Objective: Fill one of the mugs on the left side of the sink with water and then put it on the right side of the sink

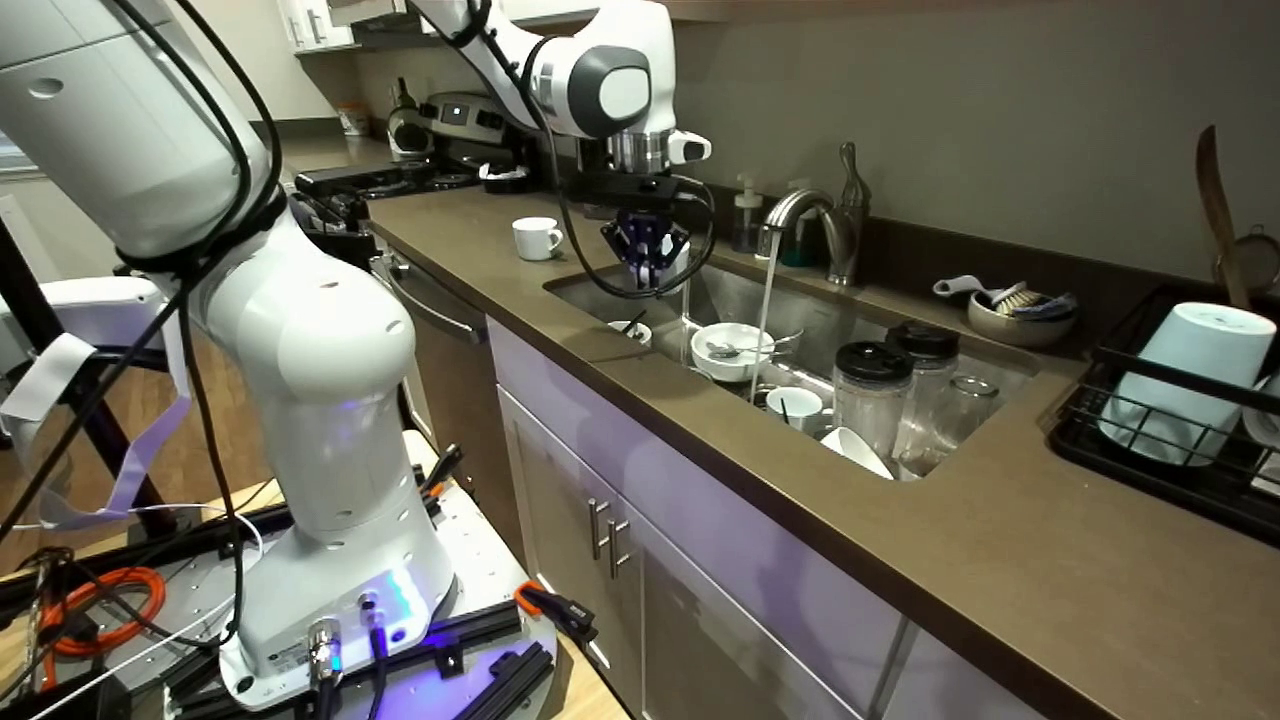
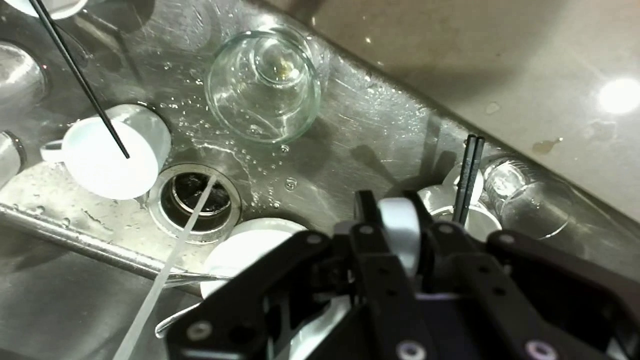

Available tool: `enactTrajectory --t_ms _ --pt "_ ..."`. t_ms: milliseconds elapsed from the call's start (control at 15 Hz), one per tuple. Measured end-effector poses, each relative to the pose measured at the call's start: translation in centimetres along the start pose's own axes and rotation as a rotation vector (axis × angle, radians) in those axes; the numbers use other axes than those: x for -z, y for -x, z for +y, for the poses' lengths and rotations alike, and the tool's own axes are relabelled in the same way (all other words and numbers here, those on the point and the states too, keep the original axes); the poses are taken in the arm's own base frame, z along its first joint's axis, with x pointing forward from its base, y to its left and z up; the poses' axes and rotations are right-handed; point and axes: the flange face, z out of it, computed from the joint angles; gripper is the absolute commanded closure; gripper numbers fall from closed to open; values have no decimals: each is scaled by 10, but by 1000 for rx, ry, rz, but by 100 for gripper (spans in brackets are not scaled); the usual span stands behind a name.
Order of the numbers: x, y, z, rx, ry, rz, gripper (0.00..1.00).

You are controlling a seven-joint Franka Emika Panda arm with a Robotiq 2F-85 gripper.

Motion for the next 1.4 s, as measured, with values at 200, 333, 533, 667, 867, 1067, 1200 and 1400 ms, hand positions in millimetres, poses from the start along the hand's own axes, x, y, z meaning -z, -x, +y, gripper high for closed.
enactTrajectory --t_ms 200,333,533,667,867,1067,1200,1400 --pt "2 -1 16 -9 -6 -13 92" --pt "3 -4 29 -12 -7 -19 93" --pt "2 -10 47 -16 -7 -28 93" --pt "0 -15 57 -19 -8 -37 92" --pt "-6 -23 70 -21 -8 -49 84" --pt "-12 -23 71 -22 -12 -62 84" --pt "-12 -23 70 -19 -12 -63 95" --pt "-15 -23 70 -16 -4 -72 95"
